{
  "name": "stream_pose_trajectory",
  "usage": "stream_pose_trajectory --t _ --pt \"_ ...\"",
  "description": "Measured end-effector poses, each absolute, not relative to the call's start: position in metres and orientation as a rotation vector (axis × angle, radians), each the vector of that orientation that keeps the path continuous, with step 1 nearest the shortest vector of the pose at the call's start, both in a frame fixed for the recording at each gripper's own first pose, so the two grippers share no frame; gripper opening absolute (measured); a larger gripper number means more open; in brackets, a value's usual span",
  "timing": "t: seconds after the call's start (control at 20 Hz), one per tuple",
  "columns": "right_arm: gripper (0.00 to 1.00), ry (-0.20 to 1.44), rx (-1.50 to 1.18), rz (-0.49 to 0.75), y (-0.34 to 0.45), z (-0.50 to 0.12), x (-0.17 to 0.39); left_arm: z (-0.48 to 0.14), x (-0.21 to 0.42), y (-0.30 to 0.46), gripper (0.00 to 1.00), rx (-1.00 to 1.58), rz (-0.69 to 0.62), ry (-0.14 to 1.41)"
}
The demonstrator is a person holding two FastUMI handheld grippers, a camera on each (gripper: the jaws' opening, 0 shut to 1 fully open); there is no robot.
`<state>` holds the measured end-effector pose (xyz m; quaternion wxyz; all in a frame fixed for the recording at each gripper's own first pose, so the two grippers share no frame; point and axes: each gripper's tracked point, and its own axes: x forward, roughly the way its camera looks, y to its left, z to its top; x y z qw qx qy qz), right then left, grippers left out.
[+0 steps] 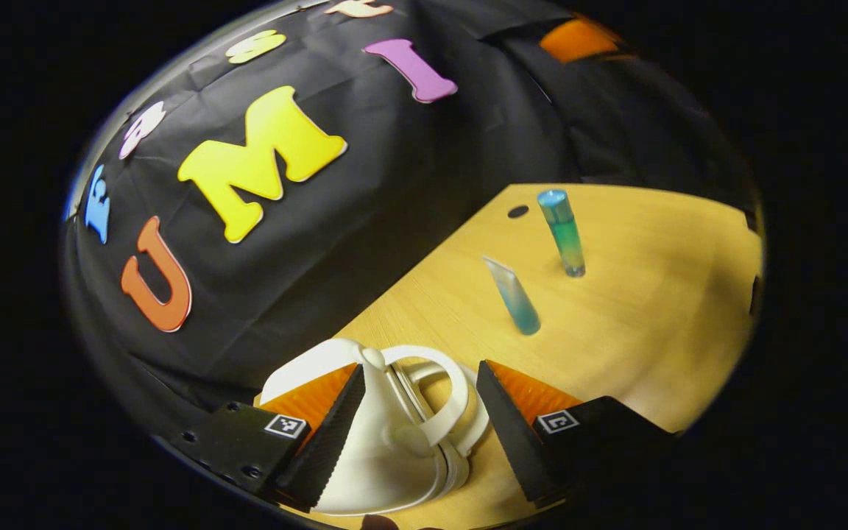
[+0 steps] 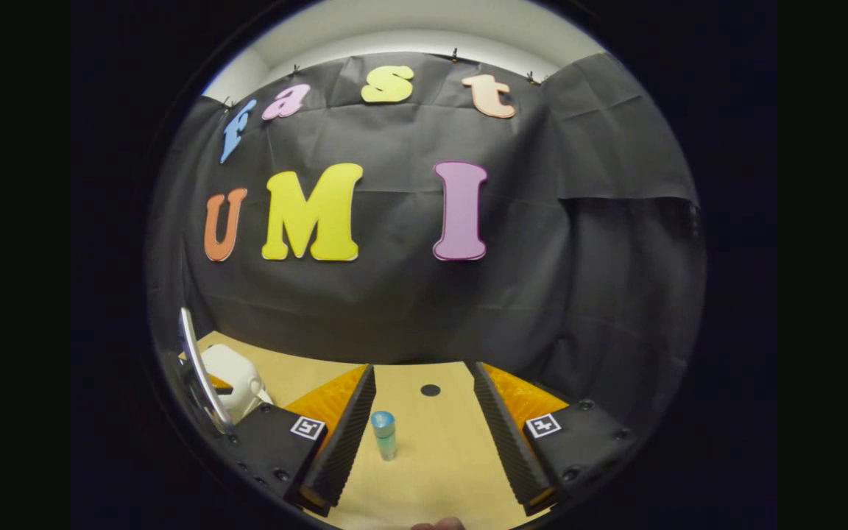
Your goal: First open the suitcase, pack the skin care products into it, and then close the suitcase.
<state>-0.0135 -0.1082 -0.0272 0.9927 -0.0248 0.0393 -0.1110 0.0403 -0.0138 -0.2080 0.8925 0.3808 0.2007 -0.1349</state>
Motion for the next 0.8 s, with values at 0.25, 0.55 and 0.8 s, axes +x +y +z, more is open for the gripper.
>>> stream_pose_trajectory --t 0.25,0.55,0.8 --pt "0.80 0.110 -0.050 -0.249 -0.122 -0.037 -0.016 -0.243 0.052 -0.009 0.92 0.942 -0.299 0.477" --pt "0.80 0.139 -0.042 -0.269 -0.130 -0.047 -0.021 -0.262 0.062 0.000 0.67 0.993 -0.282 0.548" --pt "0.80 0.146 -0.027 -0.278 -0.128 -0.052 -0.025 -0.268 0.060 -0.001 0.42 0.958 -0.275 0.601"
